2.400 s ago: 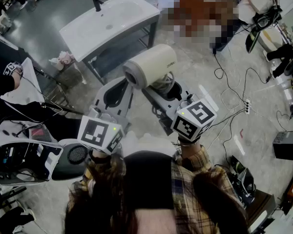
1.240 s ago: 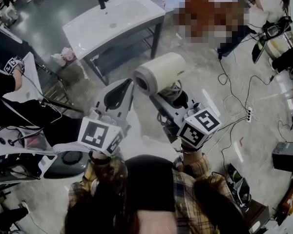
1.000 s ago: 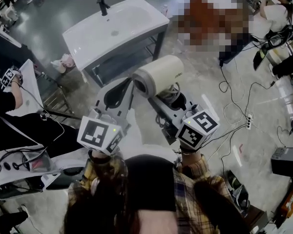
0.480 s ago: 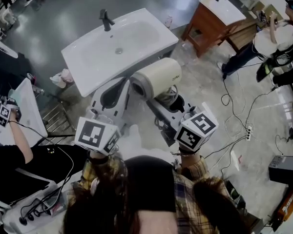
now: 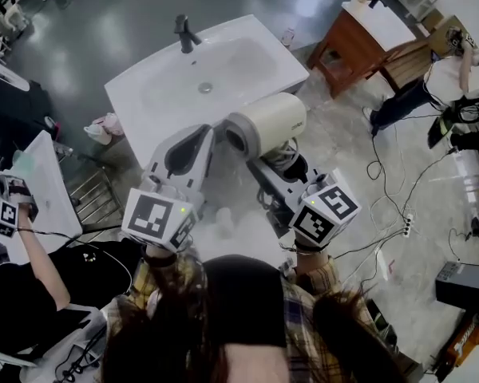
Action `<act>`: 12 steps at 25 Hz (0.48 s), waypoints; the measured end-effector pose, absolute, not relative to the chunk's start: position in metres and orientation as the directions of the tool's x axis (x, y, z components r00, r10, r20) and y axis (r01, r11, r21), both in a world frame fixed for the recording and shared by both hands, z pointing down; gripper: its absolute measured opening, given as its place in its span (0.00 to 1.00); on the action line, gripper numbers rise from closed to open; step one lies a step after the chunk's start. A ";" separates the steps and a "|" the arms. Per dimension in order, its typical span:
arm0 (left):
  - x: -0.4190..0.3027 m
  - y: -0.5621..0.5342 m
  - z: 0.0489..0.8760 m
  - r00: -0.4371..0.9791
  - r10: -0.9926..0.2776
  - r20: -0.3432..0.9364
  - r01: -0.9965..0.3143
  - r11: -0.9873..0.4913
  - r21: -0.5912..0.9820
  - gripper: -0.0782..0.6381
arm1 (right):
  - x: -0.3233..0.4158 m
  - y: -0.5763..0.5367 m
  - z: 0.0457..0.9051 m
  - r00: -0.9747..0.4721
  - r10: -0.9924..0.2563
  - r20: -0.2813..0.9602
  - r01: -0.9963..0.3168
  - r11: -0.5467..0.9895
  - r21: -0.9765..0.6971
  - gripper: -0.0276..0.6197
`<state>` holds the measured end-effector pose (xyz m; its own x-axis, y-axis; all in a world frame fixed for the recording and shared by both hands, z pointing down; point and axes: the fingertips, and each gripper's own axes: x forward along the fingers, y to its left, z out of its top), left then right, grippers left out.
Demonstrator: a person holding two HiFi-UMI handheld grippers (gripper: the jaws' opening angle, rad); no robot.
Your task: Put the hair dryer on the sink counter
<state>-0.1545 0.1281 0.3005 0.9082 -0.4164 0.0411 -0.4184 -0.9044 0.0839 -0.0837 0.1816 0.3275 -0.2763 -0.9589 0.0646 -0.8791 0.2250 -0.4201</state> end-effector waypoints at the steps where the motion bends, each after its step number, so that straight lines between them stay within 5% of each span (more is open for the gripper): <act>1: -0.155 0.126 0.303 0.907 -0.418 0.046 -0.420 -0.903 0.087 0.13 | -0.081 0.181 0.330 -0.267 -0.961 0.071 -0.882 0.214 -0.420 0.45; 12: -0.119 0.083 0.315 0.901 -0.429 0.063 -0.433 -0.897 0.091 0.13 | -0.009 0.146 0.340 -0.192 -0.978 0.081 -0.899 0.142 -0.413 0.45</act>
